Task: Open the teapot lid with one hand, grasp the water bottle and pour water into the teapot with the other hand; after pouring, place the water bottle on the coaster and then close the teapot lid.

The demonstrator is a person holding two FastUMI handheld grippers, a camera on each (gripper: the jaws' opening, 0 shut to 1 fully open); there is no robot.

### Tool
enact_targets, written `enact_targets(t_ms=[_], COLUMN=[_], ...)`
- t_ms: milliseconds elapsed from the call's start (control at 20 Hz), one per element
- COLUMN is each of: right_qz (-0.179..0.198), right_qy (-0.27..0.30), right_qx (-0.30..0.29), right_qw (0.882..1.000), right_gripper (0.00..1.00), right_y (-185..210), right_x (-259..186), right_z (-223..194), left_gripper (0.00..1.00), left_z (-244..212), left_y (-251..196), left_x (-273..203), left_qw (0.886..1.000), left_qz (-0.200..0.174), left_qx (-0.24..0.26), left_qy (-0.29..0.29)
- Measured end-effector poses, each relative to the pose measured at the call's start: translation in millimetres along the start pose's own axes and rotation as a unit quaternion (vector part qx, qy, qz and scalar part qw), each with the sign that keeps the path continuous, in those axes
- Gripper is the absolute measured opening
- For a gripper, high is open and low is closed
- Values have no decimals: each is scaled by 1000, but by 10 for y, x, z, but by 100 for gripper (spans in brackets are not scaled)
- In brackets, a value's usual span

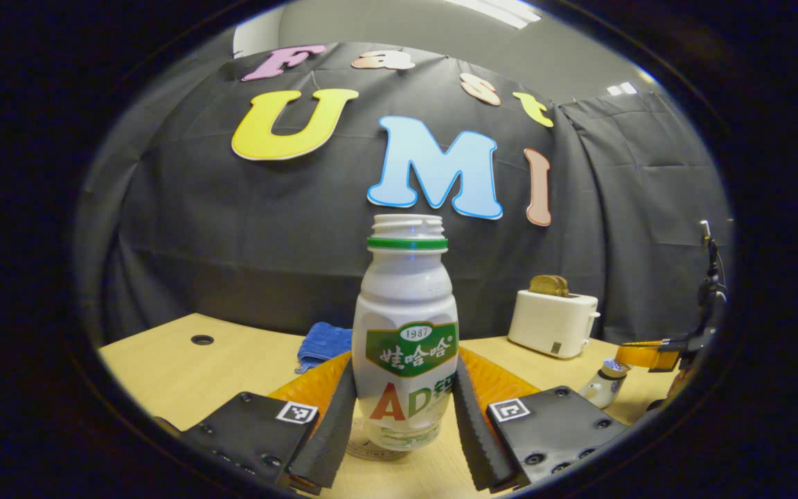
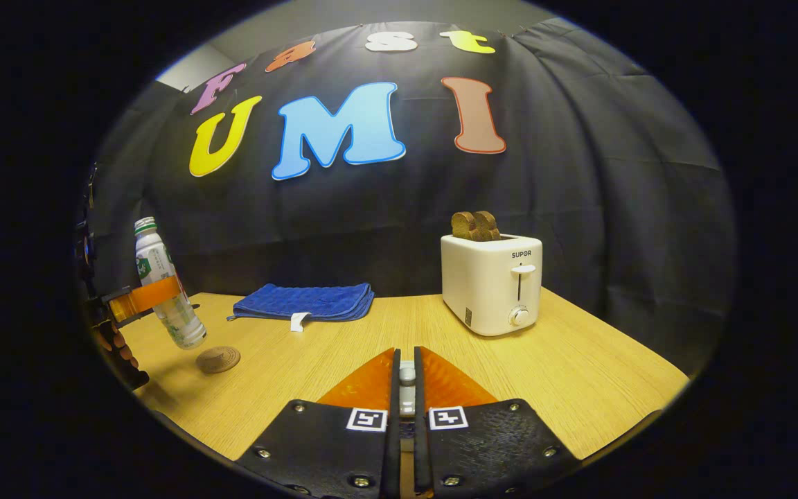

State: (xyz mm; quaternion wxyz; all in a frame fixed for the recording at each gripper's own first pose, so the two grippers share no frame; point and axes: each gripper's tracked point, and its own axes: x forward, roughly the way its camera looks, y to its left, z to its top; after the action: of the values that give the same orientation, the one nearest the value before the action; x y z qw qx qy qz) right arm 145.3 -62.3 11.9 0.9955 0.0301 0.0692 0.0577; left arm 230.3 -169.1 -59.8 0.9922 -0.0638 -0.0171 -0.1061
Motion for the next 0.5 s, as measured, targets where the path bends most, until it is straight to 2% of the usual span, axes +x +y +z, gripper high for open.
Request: enact_targets(t_ms=[50, 150, 350, 400, 450, 500], right_qz=[2, -1, 1, 1, -1, -5], right_qy=[3, 7, 10, 11, 11, 8], right_qx=[-1, -10, -2, -2, -5, -7], right_qw=[1000, 1000, 1000, 1000, 1000, 1000], right_gripper=[8, 8, 8, 8, 8, 12], right_y=[13, -7, -16, -10, -11, -17], right_x=[11, 42, 44, 53, 47, 21], right_z=[-21, -84, -134, -140, -160, -139], left_gripper=[71, 80, 80, 71, 75, 80], left_z=[-4, -44, -152, -149, -152, -179], left_y=[-4, 0, -14, -24, -15, -7], left_x=[2, 6, 31, 51, 59, 76], left_qw=[1000, 1000, 1000, 1000, 1000, 1000], left_qz=[2, 8, 18, 18, 20, 24], left_qx=[1, 8, 10, 5, 0, -3], left_qy=[3, 10, 14, 14, 15, 18])
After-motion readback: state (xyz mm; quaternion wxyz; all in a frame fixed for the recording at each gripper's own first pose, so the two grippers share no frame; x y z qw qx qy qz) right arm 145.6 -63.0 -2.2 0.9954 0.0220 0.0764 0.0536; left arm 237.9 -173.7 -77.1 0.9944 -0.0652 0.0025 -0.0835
